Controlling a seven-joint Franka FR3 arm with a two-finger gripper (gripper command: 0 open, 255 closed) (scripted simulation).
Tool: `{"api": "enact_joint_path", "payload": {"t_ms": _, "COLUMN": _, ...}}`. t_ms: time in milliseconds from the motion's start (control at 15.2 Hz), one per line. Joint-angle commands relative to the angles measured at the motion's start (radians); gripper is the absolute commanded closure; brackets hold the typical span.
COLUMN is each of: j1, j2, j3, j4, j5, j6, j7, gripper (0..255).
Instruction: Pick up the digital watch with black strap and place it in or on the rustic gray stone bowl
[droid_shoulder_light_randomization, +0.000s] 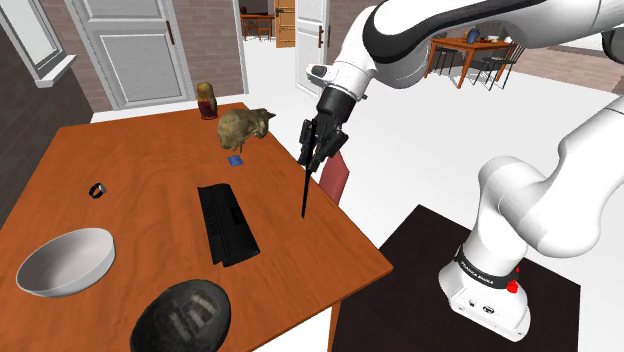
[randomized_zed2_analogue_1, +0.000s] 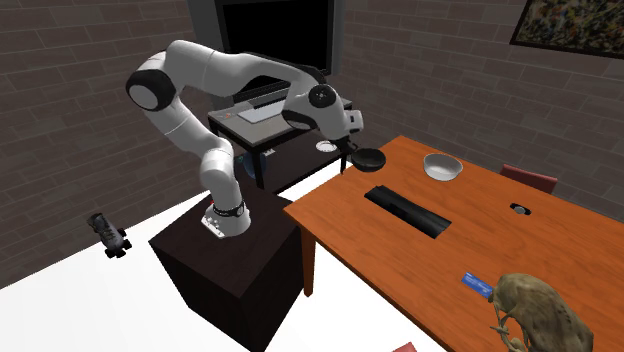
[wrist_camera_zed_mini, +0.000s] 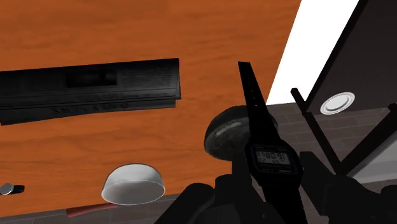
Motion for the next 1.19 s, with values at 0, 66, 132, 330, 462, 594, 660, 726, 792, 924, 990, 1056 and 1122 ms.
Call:
{"api": "enact_joint_path", "payload": {"t_ms": 0, "j1": 0.024, "j2": 0.036, "j3": 0.025, "j4": 0.031, "j5": 0.022, "j6": 0.023, "j7": 0.027, "gripper": 255}}
{"api": "enact_joint_path", "payload": {"t_ms": 66, "j1": 0.038, "j2": 0.056, "j3": 0.039, "j4": 0.045, "j5": 0.033, "j6": 0.037, "j7": 0.041, "gripper": 255}}
{"api": "enact_joint_path", "payload": {"t_ms": 132, "j1": 0.051, "j2": 0.076, "j3": 0.053, "j4": 0.061, "j5": 0.044, "j6": 0.051, "j7": 0.055, "gripper": 255}}
{"api": "enact_joint_path", "payload": {"t_ms": 330, "j1": 0.087, "j2": 0.141, "j3": 0.092, "j4": 0.116, "j5": 0.072, "j6": 0.088, "j7": 0.097, "gripper": 255}}
{"api": "enact_joint_path", "payload": {"t_ms": 462, "j1": 0.108, "j2": 0.188, "j3": 0.116, "j4": 0.158, "j5": 0.086, "j6": 0.110, "j7": 0.126, "gripper": 255}}
{"api": "enact_joint_path", "payload": {"t_ms": 594, "j1": 0.128, "j2": 0.237, "j3": 0.139, "j4": 0.205, "j5": 0.097, "j6": 0.129, "j7": 0.155, "gripper": 255}}
{"api": "enact_joint_path", "payload": {"t_ms": 660, "j1": 0.137, "j2": 0.262, "j3": 0.150, "j4": 0.230, "j5": 0.101, "j6": 0.138, "j7": 0.170, "gripper": 255}}
{"api": "enact_joint_path", "payload": {"t_ms": 726, "j1": 0.146, "j2": 0.287, "j3": 0.160, "j4": 0.256, "j5": 0.104, "j6": 0.146, "j7": 0.186, "gripper": 255}}
{"api": "enact_joint_path", "payload": {"t_ms": 792, "j1": 0.154, "j2": 0.313, "j3": 0.171, "j4": 0.283, "j5": 0.106, "j6": 0.153, "j7": 0.202, "gripper": 255}}
{"api": "enact_joint_path", "payload": {"t_ms": 924, "j1": 0.170, "j2": 0.366, "j3": 0.190, "j4": 0.340, "j5": 0.106, "j6": 0.166, "j7": 0.235, "gripper": 255}}
{"api": "enact_joint_path", "payload": {"t_ms": 990, "j1": 0.178, "j2": 0.393, "j3": 0.199, "j4": 0.370, "j5": 0.105, "j6": 0.171, "j7": 0.252, "gripper": 255}}
{"api": "enact_joint_path", "payload": {"t_ms": 1056, "j1": 0.185, "j2": 0.420, "j3": 0.208, "j4": 0.402, "j5": 0.103, "j6": 0.176, "j7": 0.270, "gripper": 255}}
{"api": "enact_joint_path", "payload": {"t_ms": 1122, "j1": 0.192, "j2": 0.448, "j3": 0.216, "j4": 0.434, "j5": 0.099, "j6": 0.179, "j7": 0.288, "gripper": 255}}
